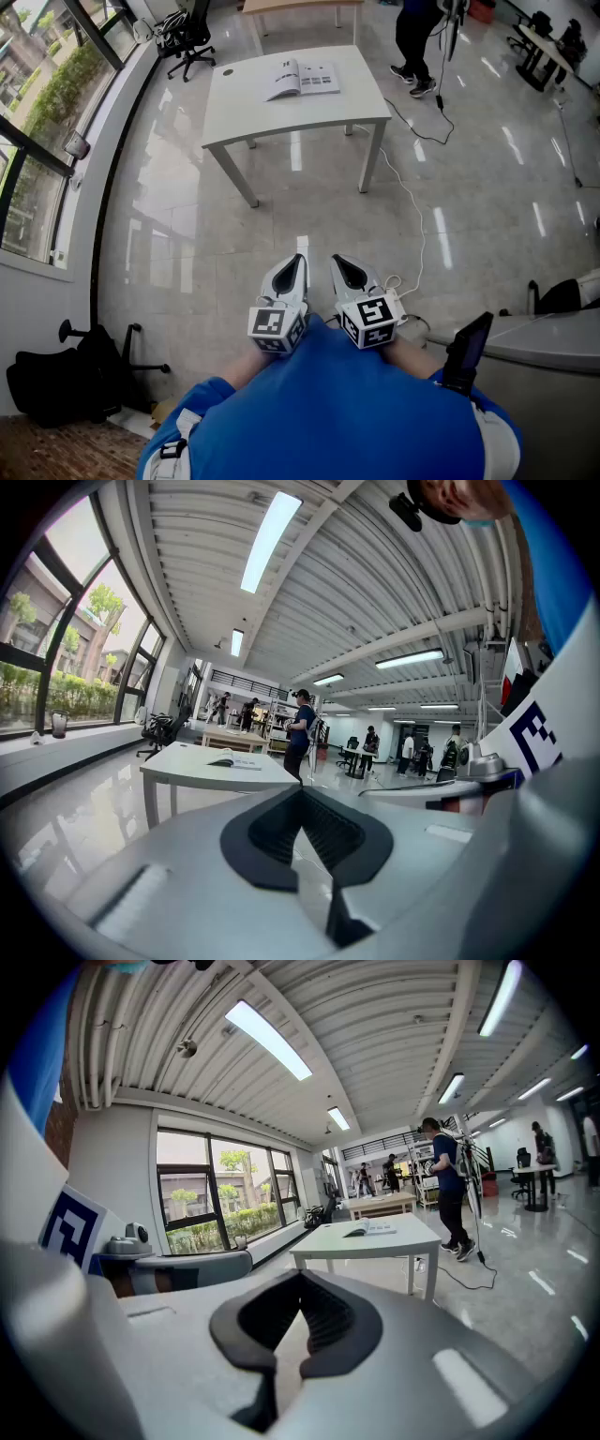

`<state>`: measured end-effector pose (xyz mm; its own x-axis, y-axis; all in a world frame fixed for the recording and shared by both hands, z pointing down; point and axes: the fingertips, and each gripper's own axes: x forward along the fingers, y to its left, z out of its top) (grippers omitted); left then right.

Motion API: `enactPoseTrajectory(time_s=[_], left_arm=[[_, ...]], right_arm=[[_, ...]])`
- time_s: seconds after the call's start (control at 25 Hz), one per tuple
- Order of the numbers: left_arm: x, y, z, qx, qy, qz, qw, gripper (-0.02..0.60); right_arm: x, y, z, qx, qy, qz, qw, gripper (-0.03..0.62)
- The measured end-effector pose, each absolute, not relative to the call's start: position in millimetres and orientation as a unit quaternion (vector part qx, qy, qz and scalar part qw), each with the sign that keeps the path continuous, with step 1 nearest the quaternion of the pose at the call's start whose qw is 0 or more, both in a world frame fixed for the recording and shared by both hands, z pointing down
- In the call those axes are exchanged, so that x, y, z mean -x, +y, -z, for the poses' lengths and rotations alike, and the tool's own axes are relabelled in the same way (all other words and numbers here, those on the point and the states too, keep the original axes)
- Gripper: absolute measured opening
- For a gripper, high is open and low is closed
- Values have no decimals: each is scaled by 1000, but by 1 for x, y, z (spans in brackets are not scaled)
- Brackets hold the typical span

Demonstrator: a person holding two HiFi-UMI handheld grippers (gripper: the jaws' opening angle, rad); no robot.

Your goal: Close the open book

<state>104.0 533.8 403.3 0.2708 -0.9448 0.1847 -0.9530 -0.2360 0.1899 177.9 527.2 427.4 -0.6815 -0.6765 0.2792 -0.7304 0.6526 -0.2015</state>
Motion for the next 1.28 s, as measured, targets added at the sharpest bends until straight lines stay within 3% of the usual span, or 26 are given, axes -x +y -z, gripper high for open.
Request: enactPoseTrajectory(time_s=[1.28], left_arm=[[81, 311, -417, -804, -572, 0, 162, 6]], right_arm=[[0, 305, -415, -439, -879, -146, 114, 2]])
